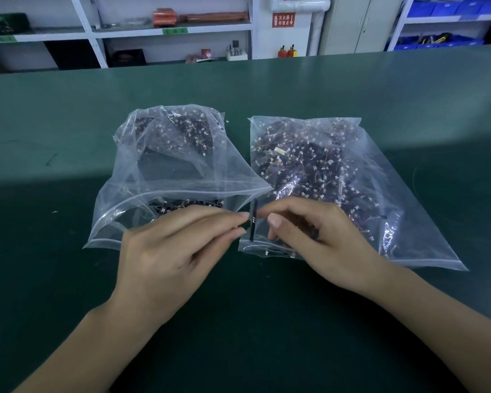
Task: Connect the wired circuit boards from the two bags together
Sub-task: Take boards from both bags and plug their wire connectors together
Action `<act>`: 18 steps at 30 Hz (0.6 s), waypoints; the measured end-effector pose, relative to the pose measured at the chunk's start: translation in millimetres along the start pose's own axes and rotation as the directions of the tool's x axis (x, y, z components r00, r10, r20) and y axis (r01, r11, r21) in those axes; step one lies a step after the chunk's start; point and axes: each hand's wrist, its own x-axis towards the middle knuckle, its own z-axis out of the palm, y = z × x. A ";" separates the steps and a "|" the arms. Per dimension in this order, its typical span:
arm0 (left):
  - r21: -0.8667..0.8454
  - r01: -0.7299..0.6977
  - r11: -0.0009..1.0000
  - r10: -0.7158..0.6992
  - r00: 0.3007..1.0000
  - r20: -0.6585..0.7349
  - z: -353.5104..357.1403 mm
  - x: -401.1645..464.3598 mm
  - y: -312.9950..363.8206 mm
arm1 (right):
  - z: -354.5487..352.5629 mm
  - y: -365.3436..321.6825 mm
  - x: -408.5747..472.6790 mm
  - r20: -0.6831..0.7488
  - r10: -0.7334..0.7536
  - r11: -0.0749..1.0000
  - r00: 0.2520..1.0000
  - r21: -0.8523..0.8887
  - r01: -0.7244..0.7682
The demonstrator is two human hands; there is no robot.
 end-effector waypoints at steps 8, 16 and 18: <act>-0.033 0.019 0.999 -0.018 0.999 0.034 5.5 -1.1 2.6 | 2.7 -3.5 -0.5 0.020 0.011 0.996 1.000 0.089 -0.012; -0.025 0.065 0.998 -0.064 0.997 0.041 4.5 -1.1 2.7 | 3.7 -1.4 -2.4 0.034 -0.033 0.998 0.999 0.056 0.031; -0.029 0.070 0.997 -0.069 0.997 0.037 5.9 -1.6 2.2 | 4.1 -0.6 -2.1 0.020 -0.052 0.998 0.998 0.041 0.051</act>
